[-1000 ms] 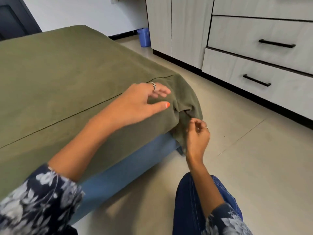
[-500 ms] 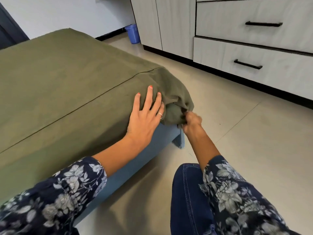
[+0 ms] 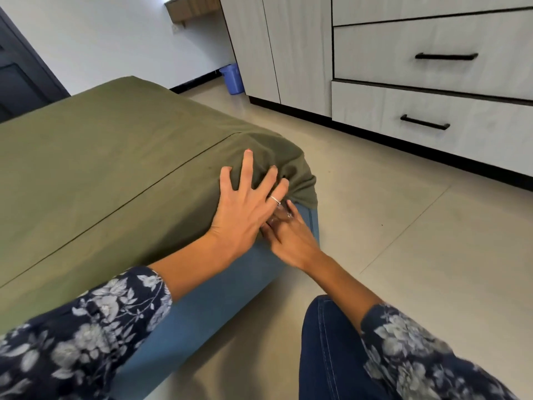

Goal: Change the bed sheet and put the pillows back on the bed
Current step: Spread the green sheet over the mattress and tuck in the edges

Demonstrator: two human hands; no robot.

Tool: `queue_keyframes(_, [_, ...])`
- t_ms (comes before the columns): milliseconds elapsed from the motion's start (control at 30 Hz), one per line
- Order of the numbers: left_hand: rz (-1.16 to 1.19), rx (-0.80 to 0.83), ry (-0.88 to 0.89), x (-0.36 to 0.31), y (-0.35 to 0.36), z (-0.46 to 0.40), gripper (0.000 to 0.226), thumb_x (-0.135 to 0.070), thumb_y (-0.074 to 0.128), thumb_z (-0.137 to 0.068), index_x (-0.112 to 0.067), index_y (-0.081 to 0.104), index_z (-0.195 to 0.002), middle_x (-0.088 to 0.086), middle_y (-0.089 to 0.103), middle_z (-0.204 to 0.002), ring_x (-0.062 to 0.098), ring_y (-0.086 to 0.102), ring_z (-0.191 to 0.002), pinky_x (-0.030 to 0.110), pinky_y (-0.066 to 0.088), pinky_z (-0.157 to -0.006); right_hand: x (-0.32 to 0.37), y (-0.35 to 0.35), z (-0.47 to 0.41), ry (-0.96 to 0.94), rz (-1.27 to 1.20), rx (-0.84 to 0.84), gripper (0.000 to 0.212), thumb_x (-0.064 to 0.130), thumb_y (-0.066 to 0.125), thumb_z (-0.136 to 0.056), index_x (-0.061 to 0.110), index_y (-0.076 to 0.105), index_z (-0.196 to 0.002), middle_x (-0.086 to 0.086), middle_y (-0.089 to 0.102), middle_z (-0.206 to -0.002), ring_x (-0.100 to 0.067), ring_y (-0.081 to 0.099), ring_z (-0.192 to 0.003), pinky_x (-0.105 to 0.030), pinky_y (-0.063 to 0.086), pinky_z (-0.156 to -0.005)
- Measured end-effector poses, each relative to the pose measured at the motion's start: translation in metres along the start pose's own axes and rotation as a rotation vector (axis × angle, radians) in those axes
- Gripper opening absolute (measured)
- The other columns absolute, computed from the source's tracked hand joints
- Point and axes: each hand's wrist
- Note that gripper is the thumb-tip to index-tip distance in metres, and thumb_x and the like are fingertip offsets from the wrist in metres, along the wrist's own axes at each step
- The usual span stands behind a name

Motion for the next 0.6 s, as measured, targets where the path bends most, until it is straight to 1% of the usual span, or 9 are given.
queue_keyframes(100, [0.049, 0.051, -0.003, -0.006, 0.004, 0.000, 0.103, -0.040, 0.073, -0.072, -0.026, 0.002, -0.145, 0.001, 0.011, -0.158, 0.049, 0.002, -0.143, 0.061, 0.025, -0.104, 0.002, -0.010, -0.040, -0.013, 0.475, 0.246, 0.060, 0.038, 0.026, -0.100, 0.013, 0.011, -0.153, -0.009, 0.012, -0.160, -0.027, 0.003, -0.147, -0.042, -0.002, -0.119])
queue_keyframes(167, [0.073, 0.052, -0.027, -0.011, 0.004, 0.000, 0.095, -0.038, 0.070, -0.075, -0.024, 0.009, -0.147, 0.002, 0.011, -0.158, 0.047, 0.000, -0.144, 0.060, 0.023, -0.106, 0.001, -0.026, -0.067, 0.068, 0.588, 0.389, 0.062, 0.035, 0.032, -0.101, 0.012, 0.005, -0.153, -0.010, 0.007, -0.160, -0.027, 0.005, -0.147, -0.041, 0.004, -0.119])
queue_keyframes(233, [0.100, 0.063, -0.031, -0.015, 0.003, 0.001, 0.082, -0.031, 0.065, -0.081, -0.021, 0.018, -0.147, 0.005, 0.010, -0.159, 0.047, -0.003, -0.144, 0.059, 0.020, -0.108, -0.009, -0.039, -0.089, 0.229, 0.379, 0.486, 0.056, 0.030, 0.035, -0.102, 0.009, 0.017, -0.151, -0.010, 0.017, -0.158, -0.025, 0.018, -0.145, -0.034, 0.011, -0.116])
queue_keyframes(300, [0.102, 0.112, -0.003, -0.020, 0.005, 0.002, 0.075, -0.029, 0.060, -0.086, -0.017, 0.020, -0.149, 0.009, 0.002, -0.159, 0.049, -0.012, -0.142, 0.061, 0.015, -0.110, -0.018, -0.044, -0.099, 0.346, 0.178, 0.552, 0.048, 0.024, 0.035, -0.104, 0.006, 0.028, -0.147, -0.012, 0.027, -0.155, -0.025, 0.028, -0.141, -0.032, 0.020, -0.113])
queue_keyframes(400, [0.039, 0.148, -0.007, -0.027, 0.005, 0.000, 0.073, -0.035, 0.059, -0.087, -0.018, 0.025, -0.149, 0.011, -0.002, -0.158, 0.054, -0.016, -0.138, 0.066, 0.012, -0.108, -0.020, -0.049, -0.106, 0.199, 0.172, 0.580, 0.056, 0.030, 0.045, -0.099, 0.009, 0.028, -0.148, -0.012, 0.020, -0.158, -0.026, 0.021, -0.144, -0.034, 0.012, -0.117])
queue_keyframes(433, [0.021, 0.154, -0.009, -0.029, 0.005, -0.001, 0.072, -0.038, 0.059, -0.088, -0.019, 0.027, -0.149, 0.012, -0.002, -0.158, 0.055, -0.015, -0.137, 0.067, 0.013, -0.108, -0.023, -0.047, -0.108, 0.134, 0.214, 0.606, 0.059, 0.031, 0.050, -0.097, 0.010, 0.030, -0.148, -0.011, 0.022, -0.157, -0.027, 0.021, -0.143, -0.035, 0.011, -0.117])
queue_keyframes(467, [0.013, 0.158, -0.012, -0.030, 0.005, -0.002, 0.071, -0.039, 0.058, -0.088, -0.019, 0.027, -0.149, 0.012, -0.002, -0.158, 0.056, -0.015, -0.137, 0.067, 0.014, -0.107, -0.025, -0.049, -0.108, 0.150, 0.180, 0.612, 0.057, 0.031, 0.053, -0.095, 0.011, 0.036, -0.145, -0.012, 0.030, -0.154, -0.028, 0.028, -0.140, -0.036, 0.016, -0.117])
queue_keyframes(533, [-0.006, 0.156, 0.000, -0.029, 0.007, -0.002, 0.070, -0.040, 0.056, -0.089, -0.018, 0.028, -0.149, 0.012, -0.002, -0.158, 0.055, -0.013, -0.137, 0.067, 0.015, -0.107, -0.033, -0.053, -0.103, 0.109, 0.057, 0.574, 0.039, 0.023, 0.057, -0.092, 0.009, 0.054, -0.128, -0.013, 0.054, -0.133, -0.030, 0.048, -0.122, -0.039, 0.034, -0.108])
queue_keyframes(600, [-0.039, 0.144, 0.023, -0.030, 0.010, -0.002, 0.068, -0.040, 0.054, -0.090, -0.017, 0.028, -0.149, 0.013, -0.001, -0.158, 0.056, -0.012, -0.137, 0.067, 0.016, -0.107, -0.042, -0.061, -0.079, 0.051, -0.128, 0.418, 0.014, 0.012, 0.055, -0.093, 0.003, 0.061, -0.101, -0.007, 0.065, -0.106, -0.022, 0.059, -0.100, -0.035, 0.045, -0.093])
Point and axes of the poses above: each hand's wrist, its own z-axis away from the middle knuckle, its own y-axis out of the palm, x = y × z
